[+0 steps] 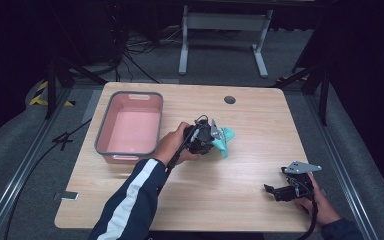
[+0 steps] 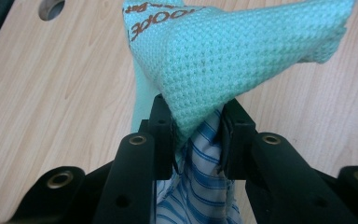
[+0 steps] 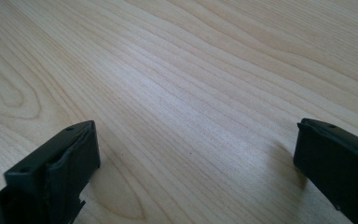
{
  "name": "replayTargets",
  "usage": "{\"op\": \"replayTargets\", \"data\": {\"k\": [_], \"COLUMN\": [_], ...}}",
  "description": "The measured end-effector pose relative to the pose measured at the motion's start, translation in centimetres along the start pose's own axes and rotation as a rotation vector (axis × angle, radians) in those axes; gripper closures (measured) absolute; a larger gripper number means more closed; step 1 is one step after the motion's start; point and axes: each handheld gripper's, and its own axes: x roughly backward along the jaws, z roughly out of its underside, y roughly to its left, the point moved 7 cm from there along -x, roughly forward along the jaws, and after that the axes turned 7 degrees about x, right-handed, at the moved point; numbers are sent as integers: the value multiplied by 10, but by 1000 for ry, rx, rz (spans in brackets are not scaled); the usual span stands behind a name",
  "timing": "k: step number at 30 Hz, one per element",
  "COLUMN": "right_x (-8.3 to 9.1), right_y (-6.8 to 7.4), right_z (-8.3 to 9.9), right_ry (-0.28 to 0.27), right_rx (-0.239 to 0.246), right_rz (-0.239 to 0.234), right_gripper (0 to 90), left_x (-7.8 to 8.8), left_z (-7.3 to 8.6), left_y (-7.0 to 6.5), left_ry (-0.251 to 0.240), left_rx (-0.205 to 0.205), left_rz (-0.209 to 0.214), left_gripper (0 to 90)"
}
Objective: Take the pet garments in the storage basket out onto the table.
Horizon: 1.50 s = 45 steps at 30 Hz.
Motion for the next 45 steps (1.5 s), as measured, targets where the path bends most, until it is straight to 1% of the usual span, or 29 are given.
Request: {"op": "replayTargets", "data": {"k": [4, 5, 6, 8, 9, 11, 13, 15, 16, 17, 20, 21, 22, 23, 24, 26, 27, 28, 30, 31, 32, 34, 36, 38, 40, 42, 43, 44, 45], "right_x": [0, 0, 0, 0, 0, 0, 0, 0, 0, 0, 0, 0, 0, 0, 0, 0, 0, 0, 0, 0, 0, 0, 0, 0, 0, 0, 0, 0, 0], "right_y": [0, 0, 0, 0, 0, 0, 0, 0, 0, 0, 0, 0, 0, 0, 0, 0, 0, 0, 0, 0, 0, 0, 0, 0, 0, 0, 0, 0, 0], "right_z": [0, 0, 0, 0, 0, 0, 0, 0, 0, 0, 0, 0, 0, 0, 0, 0, 0, 0, 0, 0, 0, 0, 0, 0, 0, 0, 0, 0, 0], "right_ry": [0, 0, 0, 0, 0, 0, 0, 0, 0, 0, 0, 0, 0, 0, 0, 0, 0, 0, 0, 0, 0, 0, 0, 0, 0, 0, 0, 0, 0], "right_rx": [0, 0, 0, 1, 0, 0, 0, 0, 0, 0, 0, 0, 0, 0, 0, 0, 0, -1, 0, 0, 0, 0, 0, 0, 0, 0, 0, 0, 0], "right_rz": [0, 0, 0, 0, 0, 0, 0, 0, 0, 0, 0, 0, 0, 0, 0, 0, 0, 0, 0, 0, 0, 0, 0, 1, 0, 0, 0, 0, 0], "right_gripper": [6, 7, 7, 7, 7, 7, 7, 7, 7, 7, 7, 7, 7, 7, 7, 7, 7, 7, 7, 7, 7, 7, 7, 7, 7, 6, 7, 7, 7], "left_x": [-12, -15, -15, -23, -25, -28, -29, -29, -29, -28, -27, -25, -25, -25, -23, -23, -22, -20, -19, -18, -17, -13, -10, -7, 2, 5, 10, 10, 14], "left_z": [3, 4, 4, 8, 9, 10, 12, 12, 12, 12, 13, 13, 13, 13, 12, 12, 12, 12, 13, 13, 13, 14, 16, 16, 17, 18, 20, 20, 23], "left_y": [-2, -3, -3, -5, -6, -7, -10, -13, -13, -15, -16, -16, -16, -16, -16, -17, -17, -17, -17, -17, -17, -16, -17, -16, -17, -17, -17, -17, -18], "left_ry": [24, 31, 31, 48, 54, 62, 73, 62, 62, 58, 57, 49, 49, 46, 41, 39, 31, 29, 30, 33, 22, 7, 4, -3, -27, -28, -32, -32, -34], "left_rx": [-2, 4, 4, 7, 10, 24, 39, 53, 53, 63, 72, 91, 91, 84, 82, 83, 83, 71, 73, 68, 67, 63, 58, 50, 47, 44, 44, 44, 41], "left_rz": [0, 3, 3, 1, 10, 20, 39, 62, 62, 89, 100, 111, 111, 120, 110, 114, 112, 109, 107, 104, 109, 99, 85, 84, 73, 77, 69, 69, 67], "left_gripper": [694, 688, 676, 648, 630, 558, 485, 414, 366, 332, 243, 242, 238, 233, 233, 232, 232, 232, 231, 221, 201, 209, 216, 227, 228, 234, 237, 241, 236]}}
